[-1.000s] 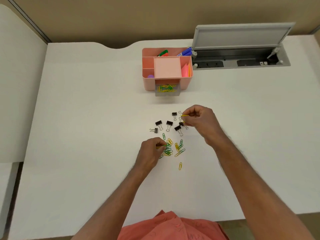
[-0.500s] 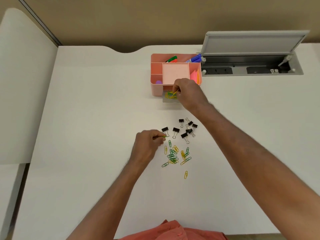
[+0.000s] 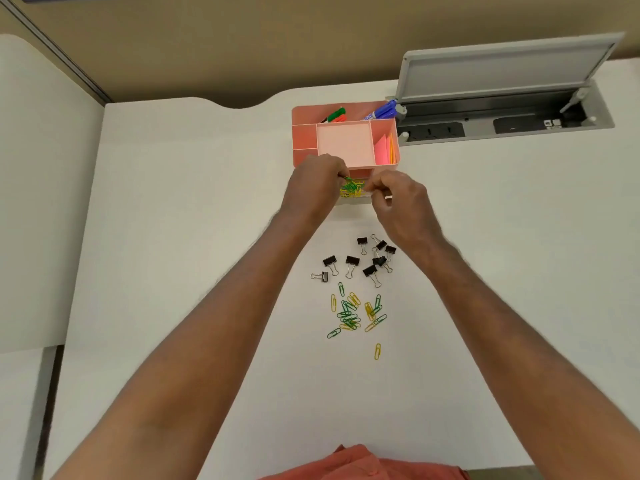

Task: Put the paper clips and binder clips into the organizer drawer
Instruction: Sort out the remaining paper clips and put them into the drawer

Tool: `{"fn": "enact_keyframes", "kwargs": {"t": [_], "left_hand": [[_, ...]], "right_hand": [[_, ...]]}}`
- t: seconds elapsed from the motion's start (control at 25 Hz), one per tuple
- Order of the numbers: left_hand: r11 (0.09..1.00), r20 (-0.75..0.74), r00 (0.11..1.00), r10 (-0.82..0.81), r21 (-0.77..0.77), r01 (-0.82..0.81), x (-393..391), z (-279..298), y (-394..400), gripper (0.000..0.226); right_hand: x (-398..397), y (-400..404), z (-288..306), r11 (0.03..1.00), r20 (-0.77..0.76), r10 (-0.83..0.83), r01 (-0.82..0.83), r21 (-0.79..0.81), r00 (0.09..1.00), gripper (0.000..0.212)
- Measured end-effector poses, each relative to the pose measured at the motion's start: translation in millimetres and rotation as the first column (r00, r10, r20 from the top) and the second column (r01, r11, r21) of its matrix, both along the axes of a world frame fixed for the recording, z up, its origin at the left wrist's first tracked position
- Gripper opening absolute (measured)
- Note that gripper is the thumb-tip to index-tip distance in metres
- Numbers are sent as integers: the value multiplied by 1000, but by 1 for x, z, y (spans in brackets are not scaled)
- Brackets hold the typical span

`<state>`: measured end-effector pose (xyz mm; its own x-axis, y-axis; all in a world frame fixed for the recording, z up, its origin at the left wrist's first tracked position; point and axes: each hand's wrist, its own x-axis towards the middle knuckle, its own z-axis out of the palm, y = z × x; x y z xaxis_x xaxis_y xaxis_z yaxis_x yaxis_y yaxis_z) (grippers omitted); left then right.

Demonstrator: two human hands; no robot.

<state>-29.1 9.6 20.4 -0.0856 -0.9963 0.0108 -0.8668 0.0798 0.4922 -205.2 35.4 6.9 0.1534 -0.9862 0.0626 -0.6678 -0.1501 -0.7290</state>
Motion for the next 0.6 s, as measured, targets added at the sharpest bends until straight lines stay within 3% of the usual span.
{"fn": "enact_keyframes", "kwargs": {"t": [0.2,0.48,0.6], "left_hand": [[997,93,993,-68,-30,71,-6,-17,-5,26],[990,-192,981,20,-137,-47,3,-14,46,19],[1000,-191,981,-9,1,9,2,-32,109,23]], "right_hand": [[-10,19,-10,998,23,-54,53,41,998,20],[-11,40,-9,941,191,-262,206,268,946,17],[-23,83,-19,929,88,-133,93,359,987,14]]}}
